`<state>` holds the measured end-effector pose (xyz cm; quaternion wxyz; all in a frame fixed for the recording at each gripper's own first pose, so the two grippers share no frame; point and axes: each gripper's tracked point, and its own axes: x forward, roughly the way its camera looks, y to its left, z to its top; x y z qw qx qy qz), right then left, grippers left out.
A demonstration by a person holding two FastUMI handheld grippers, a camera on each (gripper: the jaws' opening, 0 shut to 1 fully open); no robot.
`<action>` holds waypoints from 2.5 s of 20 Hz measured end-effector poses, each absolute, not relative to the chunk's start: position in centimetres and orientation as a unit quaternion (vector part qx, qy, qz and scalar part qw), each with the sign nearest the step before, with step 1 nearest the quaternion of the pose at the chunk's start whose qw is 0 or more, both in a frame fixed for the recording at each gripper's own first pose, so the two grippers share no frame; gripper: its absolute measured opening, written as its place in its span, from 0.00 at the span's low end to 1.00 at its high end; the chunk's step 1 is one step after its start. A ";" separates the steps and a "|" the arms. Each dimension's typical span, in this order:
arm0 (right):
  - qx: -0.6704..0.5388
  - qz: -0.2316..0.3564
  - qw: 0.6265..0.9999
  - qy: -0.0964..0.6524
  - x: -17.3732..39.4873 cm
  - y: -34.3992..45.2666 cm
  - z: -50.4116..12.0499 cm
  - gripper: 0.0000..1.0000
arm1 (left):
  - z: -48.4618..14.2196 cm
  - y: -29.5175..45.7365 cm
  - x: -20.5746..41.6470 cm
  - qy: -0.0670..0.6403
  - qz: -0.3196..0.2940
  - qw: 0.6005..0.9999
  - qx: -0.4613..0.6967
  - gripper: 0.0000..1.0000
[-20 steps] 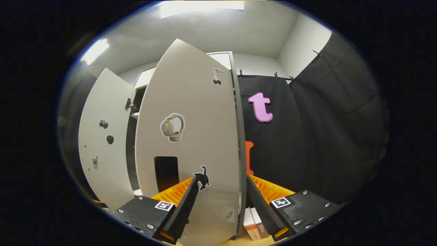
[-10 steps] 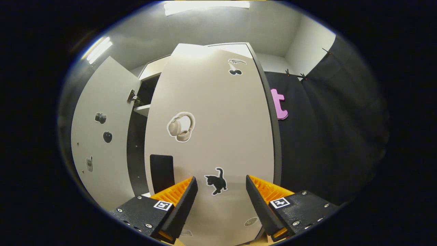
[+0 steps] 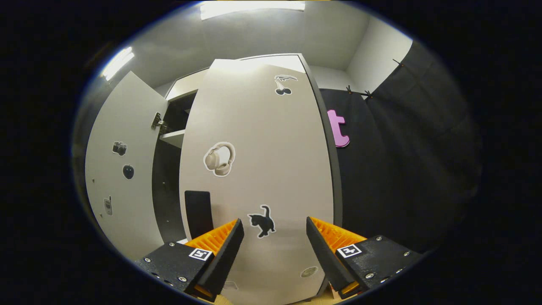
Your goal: Grab one shoe with the right hand and put it into the shoe cabinet, grab the other shoe with the left hand and put it into the shoe cabinet; then close the right door with the right hand and the left door with the left hand.
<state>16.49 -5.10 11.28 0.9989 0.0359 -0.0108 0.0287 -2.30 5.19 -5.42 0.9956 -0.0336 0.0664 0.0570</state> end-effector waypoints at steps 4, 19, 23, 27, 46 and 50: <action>0.040 0.017 0.999 -0.012 11.3 -5.6 8.2 0.92 | -3.2 5.8 -2.2 0.045 0.064 0.996 -0.029 0.97; 0.058 0.039 0.996 0.057 -0.7 -2.7 -3.3 0.92 | 10.3 21.1 -3.6 -0.037 0.207 0.978 0.015 0.96; 0.051 0.056 0.995 0.064 -0.7 -2.1 -3.2 0.92 | 13.3 23.5 2.2 -0.055 0.183 0.981 0.031 0.94; 0.047 0.057 0.995 0.067 -1.0 -2.1 -3.0 0.92 | 12.5 23.0 7.0 -0.037 0.144 0.989 0.024 0.94; 0.049 0.022 0.997 0.063 -0.7 -6.7 -2.1 0.92 | 11.2 10.2 10.2 -0.019 0.072 0.997 0.011 0.92; 0.048 0.003 0.997 0.059 -0.7 -8.8 -1.9 0.92 | 10.2 5.8 13.1 -0.011 0.035 0.999 -0.009 0.94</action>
